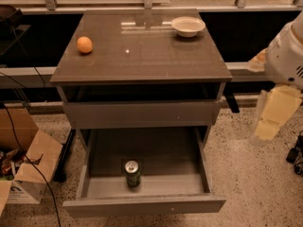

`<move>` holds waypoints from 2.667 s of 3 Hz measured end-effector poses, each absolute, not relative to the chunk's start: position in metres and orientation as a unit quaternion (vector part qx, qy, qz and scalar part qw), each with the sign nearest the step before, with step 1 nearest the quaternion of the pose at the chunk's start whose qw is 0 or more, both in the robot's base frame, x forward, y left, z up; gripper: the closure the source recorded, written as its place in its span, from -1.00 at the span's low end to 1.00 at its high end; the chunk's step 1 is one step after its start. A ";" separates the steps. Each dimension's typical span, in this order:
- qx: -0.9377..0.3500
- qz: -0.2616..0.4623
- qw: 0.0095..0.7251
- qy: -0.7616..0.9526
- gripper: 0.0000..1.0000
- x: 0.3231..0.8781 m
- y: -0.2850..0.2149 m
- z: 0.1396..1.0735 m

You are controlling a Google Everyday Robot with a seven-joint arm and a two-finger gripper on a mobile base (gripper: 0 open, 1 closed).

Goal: Pick green can from middle drawer and place on counter

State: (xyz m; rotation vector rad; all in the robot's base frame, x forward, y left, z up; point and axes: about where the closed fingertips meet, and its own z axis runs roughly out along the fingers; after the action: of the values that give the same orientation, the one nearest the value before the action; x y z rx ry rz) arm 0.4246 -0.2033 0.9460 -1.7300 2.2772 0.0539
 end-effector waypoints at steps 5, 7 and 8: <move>-0.574 0.241 0.184 0.760 -1.00 0.437 -0.101 0.746; -0.552 0.239 0.183 0.777 -1.00 0.443 -0.099 0.727; -0.531 0.256 0.208 0.780 -1.00 0.454 -0.087 0.691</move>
Offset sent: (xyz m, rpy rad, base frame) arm -0.0516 0.0982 -0.1250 0.3547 0.2045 0.1693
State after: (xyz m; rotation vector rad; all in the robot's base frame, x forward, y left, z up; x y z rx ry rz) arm 0.4544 -0.0870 0.6909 -1.4791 2.1725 0.7140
